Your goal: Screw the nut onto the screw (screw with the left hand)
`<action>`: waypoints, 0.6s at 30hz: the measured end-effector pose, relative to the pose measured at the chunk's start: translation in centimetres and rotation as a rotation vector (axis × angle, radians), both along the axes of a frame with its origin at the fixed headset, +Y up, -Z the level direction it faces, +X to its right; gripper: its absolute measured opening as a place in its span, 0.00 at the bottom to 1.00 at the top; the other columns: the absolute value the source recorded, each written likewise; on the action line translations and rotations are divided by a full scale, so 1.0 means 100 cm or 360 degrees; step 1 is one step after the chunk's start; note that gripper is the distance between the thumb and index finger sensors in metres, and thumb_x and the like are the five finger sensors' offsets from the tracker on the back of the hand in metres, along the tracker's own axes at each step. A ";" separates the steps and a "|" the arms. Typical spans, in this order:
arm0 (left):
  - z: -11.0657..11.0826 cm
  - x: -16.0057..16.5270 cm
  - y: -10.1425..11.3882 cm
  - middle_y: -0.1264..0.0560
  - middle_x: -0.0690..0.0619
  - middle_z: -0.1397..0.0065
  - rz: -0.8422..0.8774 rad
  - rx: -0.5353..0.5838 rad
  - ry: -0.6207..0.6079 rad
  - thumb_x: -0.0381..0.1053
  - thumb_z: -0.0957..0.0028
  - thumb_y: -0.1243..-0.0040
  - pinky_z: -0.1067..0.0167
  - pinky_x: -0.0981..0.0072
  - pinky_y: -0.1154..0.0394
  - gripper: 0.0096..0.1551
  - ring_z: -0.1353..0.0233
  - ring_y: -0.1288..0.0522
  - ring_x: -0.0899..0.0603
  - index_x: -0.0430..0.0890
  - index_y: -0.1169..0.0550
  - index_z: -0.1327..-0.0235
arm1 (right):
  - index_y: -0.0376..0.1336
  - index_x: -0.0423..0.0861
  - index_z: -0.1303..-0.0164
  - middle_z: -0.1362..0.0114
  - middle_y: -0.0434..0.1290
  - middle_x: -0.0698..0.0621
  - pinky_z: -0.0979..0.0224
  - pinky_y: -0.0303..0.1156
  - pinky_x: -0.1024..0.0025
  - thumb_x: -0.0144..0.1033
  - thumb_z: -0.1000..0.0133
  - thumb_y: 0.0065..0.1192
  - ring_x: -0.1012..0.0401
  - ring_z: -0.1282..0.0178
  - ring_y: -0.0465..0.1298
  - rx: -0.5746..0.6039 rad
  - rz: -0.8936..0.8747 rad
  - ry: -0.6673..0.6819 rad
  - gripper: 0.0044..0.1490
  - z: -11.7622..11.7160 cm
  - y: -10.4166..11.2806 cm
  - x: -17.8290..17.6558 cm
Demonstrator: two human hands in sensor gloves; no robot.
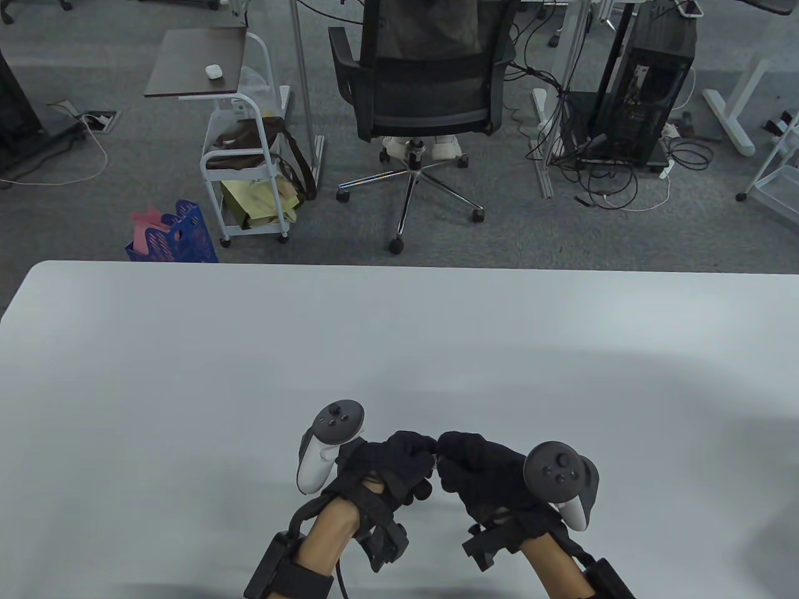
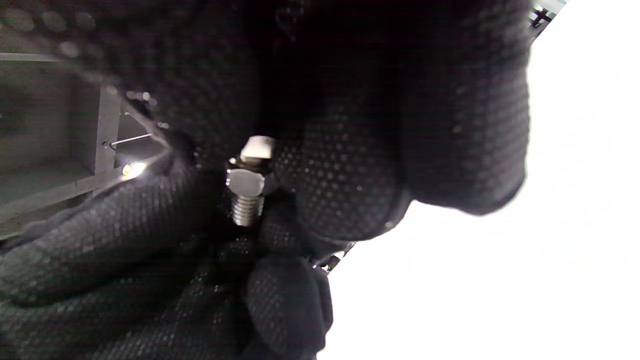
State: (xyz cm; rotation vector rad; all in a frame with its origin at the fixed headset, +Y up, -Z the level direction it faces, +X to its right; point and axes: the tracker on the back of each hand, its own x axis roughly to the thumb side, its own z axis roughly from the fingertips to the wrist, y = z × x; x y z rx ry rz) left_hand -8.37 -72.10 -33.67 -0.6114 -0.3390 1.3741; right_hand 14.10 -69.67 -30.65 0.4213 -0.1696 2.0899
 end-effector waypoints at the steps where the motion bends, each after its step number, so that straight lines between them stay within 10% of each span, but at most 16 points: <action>1: 0.000 0.000 -0.001 0.30 0.33 0.36 0.0005 -0.0002 0.0034 0.53 0.50 0.45 0.50 0.42 0.29 0.37 0.48 0.23 0.32 0.37 0.35 0.30 | 0.72 0.47 0.48 0.48 0.84 0.48 0.58 0.91 0.62 0.39 0.59 0.79 0.56 0.62 0.91 0.0002 0.0000 -0.0001 0.28 0.000 0.000 0.000; 18: 0.001 0.002 0.005 0.27 0.33 0.39 -0.0115 0.0064 0.0007 0.50 0.51 0.43 0.52 0.39 0.29 0.30 0.50 0.22 0.31 0.35 0.27 0.39 | 0.72 0.47 0.48 0.47 0.84 0.48 0.58 0.91 0.62 0.39 0.59 0.78 0.56 0.62 0.91 0.0015 -0.0021 -0.0012 0.28 -0.001 0.000 0.002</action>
